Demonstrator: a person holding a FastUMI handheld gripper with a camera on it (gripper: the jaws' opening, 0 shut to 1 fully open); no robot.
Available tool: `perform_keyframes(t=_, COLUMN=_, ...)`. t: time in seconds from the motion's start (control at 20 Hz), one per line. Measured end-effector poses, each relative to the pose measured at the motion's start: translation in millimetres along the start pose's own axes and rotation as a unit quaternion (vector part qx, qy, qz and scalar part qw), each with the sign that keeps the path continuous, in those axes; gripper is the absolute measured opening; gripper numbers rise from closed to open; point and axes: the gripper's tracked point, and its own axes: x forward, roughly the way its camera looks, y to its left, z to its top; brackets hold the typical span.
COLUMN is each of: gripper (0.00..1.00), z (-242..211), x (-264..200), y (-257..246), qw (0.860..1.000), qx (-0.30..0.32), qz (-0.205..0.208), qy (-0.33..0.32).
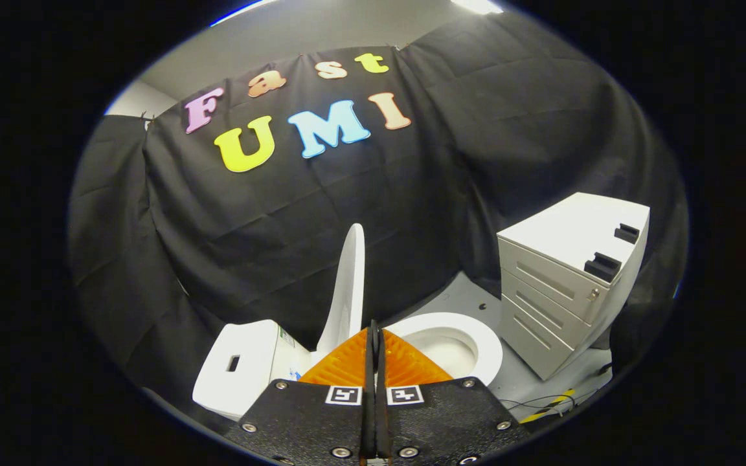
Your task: Open the toilet lid.
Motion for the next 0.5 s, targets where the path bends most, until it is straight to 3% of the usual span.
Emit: perform_keyframes(t=0.5, gripper=0.0, z=9, x=-17, y=65, qw=0.996, qx=-0.08, qz=0.029, qy=-0.017)
